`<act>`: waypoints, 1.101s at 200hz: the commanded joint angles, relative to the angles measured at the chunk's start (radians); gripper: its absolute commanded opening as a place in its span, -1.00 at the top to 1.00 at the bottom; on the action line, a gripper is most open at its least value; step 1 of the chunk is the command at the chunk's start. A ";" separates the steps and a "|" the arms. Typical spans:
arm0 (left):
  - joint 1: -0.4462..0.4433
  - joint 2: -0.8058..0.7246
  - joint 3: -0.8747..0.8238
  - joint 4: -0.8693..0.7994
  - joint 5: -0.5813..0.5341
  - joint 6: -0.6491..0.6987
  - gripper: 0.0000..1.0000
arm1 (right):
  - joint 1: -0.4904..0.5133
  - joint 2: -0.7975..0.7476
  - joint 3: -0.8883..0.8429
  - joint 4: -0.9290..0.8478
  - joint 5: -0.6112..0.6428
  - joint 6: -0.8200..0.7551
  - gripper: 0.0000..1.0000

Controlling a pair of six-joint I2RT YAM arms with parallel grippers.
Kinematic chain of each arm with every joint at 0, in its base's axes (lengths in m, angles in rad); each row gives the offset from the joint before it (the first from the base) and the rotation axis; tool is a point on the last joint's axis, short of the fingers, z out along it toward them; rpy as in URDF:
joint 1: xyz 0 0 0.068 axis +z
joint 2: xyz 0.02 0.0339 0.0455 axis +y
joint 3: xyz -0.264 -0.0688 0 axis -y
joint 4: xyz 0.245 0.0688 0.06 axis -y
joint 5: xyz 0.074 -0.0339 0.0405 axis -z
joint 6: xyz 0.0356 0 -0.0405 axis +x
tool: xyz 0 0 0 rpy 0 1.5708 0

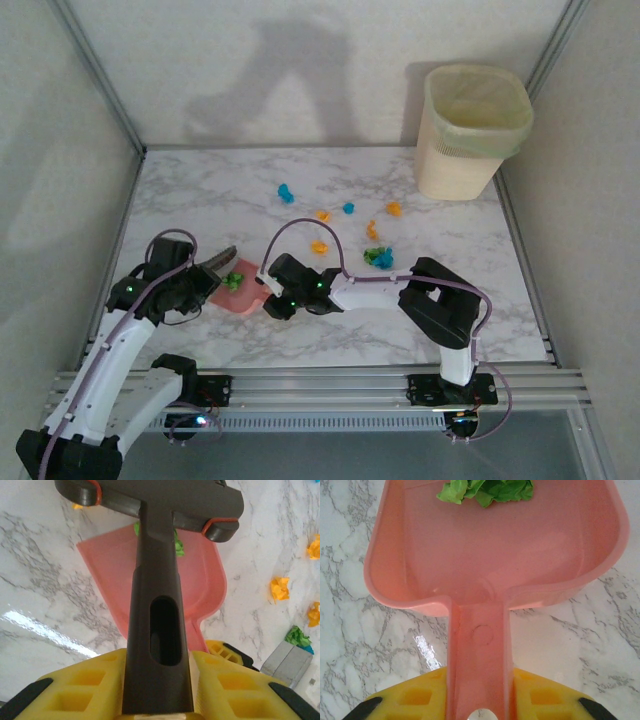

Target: Sweep away the paper scraps from the table

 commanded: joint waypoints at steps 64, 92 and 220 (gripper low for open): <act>0.005 -0.068 -0.057 0.074 0.174 -0.115 1.00 | 0.019 0.028 0.000 -0.003 -0.078 0.043 1.00; 0.003 -0.071 -0.071 0.099 0.206 -0.126 1.00 | 0.013 0.029 -0.002 -0.007 -0.032 0.068 1.00; -0.097 -0.029 -0.066 0.198 0.254 -0.121 1.00 | -0.042 -0.028 -0.110 0.110 0.087 0.148 1.00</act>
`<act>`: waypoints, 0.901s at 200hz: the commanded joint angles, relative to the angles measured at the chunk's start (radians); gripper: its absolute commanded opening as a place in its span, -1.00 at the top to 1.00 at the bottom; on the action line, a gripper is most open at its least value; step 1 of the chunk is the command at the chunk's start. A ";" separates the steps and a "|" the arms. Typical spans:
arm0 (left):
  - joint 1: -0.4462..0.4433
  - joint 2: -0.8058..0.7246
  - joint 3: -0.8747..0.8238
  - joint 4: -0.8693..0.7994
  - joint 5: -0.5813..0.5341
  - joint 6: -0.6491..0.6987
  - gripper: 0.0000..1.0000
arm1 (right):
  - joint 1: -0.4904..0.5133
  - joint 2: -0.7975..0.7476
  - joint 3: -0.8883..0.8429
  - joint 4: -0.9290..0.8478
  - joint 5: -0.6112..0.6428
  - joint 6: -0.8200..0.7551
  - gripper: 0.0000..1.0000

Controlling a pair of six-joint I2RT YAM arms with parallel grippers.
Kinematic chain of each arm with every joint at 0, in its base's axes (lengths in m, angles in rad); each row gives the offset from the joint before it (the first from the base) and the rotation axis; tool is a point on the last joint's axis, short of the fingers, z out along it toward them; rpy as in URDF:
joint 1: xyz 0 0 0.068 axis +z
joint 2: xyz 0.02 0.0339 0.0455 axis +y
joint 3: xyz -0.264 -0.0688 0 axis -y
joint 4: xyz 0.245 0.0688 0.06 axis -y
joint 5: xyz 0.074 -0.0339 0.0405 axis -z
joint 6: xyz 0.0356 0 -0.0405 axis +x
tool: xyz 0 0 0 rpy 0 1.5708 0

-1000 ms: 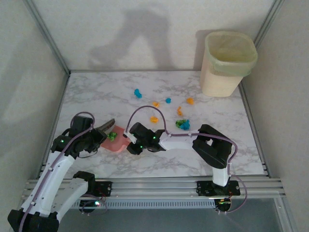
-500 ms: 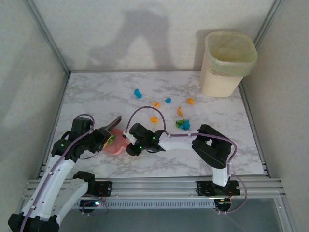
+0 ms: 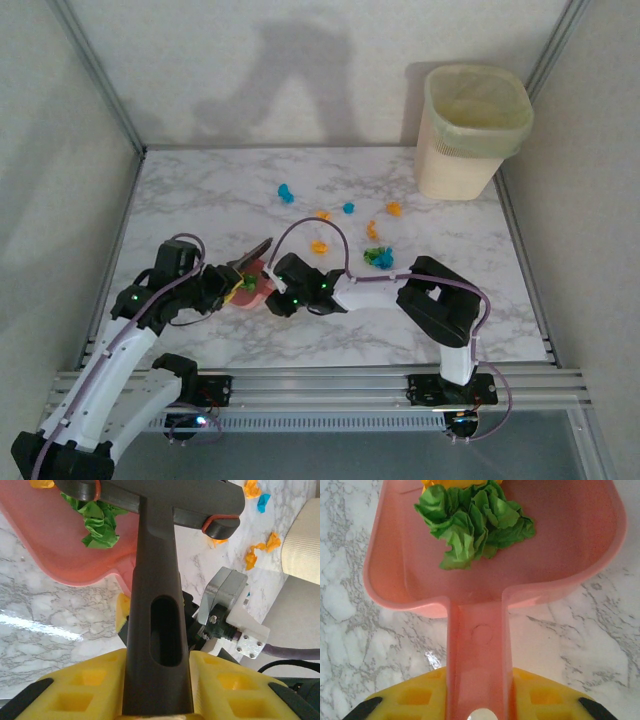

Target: Sweep away the paper scraps from the table

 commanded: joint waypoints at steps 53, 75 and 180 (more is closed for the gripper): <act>-0.016 0.017 0.047 0.063 0.005 0.023 1.00 | -0.015 -0.080 -0.117 0.094 0.098 0.023 1.00; -0.016 0.025 0.050 0.094 0.011 0.025 1.00 | -0.016 -0.105 -0.146 0.130 0.115 0.016 1.00; -0.018 0.084 0.126 0.145 0.006 0.041 1.00 | -0.013 -0.188 -0.257 0.284 0.151 -0.015 1.00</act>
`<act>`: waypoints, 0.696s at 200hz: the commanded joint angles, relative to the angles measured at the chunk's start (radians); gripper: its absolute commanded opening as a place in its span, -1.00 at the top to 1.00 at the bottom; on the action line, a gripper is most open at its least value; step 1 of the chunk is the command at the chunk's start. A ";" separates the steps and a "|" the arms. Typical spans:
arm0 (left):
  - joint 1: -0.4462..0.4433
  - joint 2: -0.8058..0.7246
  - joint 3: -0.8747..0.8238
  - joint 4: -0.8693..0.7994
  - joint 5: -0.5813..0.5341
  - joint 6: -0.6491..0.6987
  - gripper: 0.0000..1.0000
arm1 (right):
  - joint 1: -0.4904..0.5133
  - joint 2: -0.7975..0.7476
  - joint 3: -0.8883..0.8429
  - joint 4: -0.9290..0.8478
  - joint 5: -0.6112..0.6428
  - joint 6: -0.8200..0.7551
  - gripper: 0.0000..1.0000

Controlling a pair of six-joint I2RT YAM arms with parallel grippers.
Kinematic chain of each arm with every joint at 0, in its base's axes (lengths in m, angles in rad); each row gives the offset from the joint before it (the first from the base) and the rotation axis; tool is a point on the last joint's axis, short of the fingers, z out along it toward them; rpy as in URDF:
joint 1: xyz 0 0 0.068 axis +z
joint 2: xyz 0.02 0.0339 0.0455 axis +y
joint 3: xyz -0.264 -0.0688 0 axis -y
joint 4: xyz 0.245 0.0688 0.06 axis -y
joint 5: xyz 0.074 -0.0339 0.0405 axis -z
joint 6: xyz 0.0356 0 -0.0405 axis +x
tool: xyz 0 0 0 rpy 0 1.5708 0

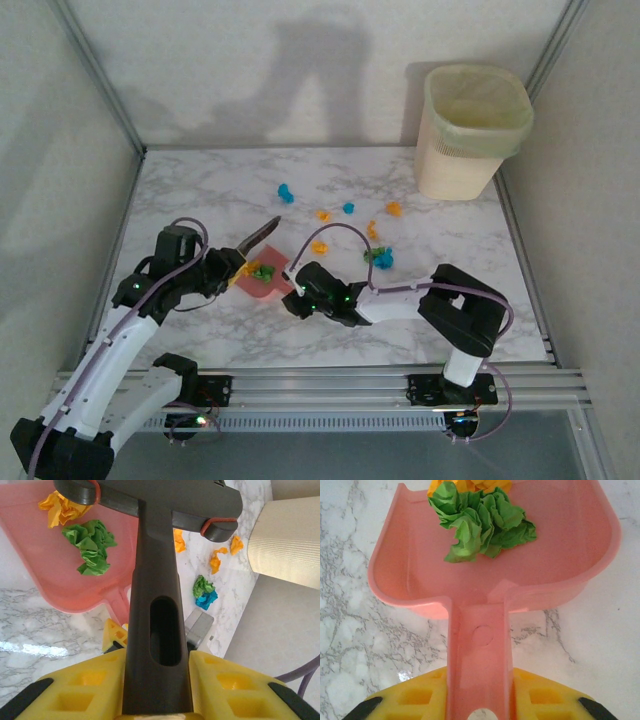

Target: Sweep away the paper scraps from the table

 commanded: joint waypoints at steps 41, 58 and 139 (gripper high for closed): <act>-0.012 0.035 0.155 0.010 -0.054 0.074 1.00 | -0.002 -0.076 -0.055 0.120 0.043 -0.027 1.00; -0.011 0.064 0.218 -0.008 -0.069 0.098 1.00 | 0.000 -0.100 -0.075 0.142 0.052 -0.032 1.00; -0.010 0.090 0.278 0.004 -0.167 0.121 1.00 | -0.001 -0.300 -0.186 0.196 0.156 -0.068 1.00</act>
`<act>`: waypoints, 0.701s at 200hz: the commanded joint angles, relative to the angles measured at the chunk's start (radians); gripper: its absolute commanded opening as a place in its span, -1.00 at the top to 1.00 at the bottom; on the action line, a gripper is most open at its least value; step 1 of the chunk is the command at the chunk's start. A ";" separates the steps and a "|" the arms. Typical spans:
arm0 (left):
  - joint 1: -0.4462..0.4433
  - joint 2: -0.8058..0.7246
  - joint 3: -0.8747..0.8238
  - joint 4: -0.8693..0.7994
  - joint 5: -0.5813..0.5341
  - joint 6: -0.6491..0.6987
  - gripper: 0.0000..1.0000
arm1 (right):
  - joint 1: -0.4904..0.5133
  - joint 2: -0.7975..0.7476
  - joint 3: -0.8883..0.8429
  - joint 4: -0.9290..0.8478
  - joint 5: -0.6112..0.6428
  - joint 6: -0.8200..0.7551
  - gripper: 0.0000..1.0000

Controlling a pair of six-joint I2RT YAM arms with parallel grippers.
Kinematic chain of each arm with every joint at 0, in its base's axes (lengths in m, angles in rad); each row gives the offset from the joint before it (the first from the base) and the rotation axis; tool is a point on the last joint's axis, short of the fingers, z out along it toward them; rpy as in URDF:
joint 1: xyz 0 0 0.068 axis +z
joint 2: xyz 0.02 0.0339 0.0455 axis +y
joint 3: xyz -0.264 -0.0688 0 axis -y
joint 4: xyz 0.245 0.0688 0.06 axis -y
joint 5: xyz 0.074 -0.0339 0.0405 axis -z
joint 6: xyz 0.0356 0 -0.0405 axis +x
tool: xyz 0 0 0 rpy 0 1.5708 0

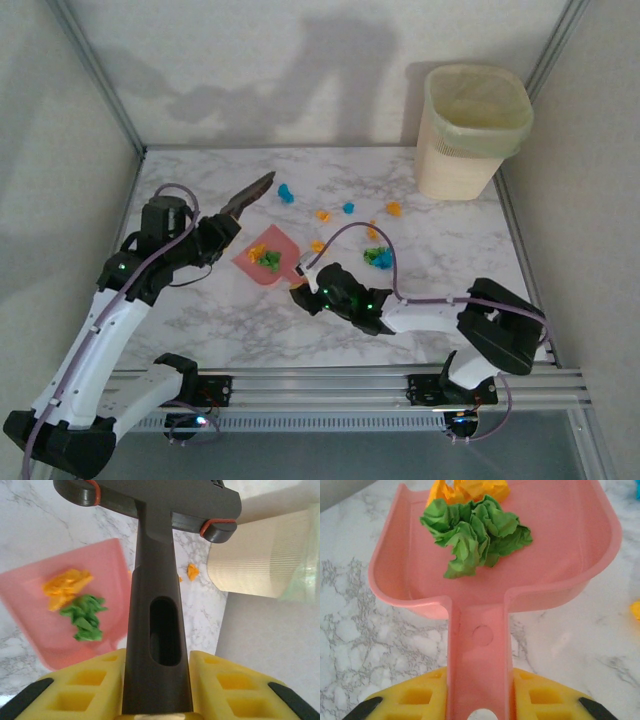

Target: Sweep away the paper scraps from the table

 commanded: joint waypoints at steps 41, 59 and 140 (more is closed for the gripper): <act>-0.005 -0.040 0.058 -0.031 -0.288 0.045 1.00 | -0.009 -0.165 -0.029 -0.032 0.120 -0.039 1.00; -0.005 -0.054 0.046 -0.028 -0.345 0.036 1.00 | -0.027 -0.194 -0.028 -0.066 0.126 -0.028 1.00; -0.093 -0.194 -0.348 0.269 -0.428 -0.071 1.00 | -0.177 -0.346 0.031 -0.357 0.100 0.058 1.00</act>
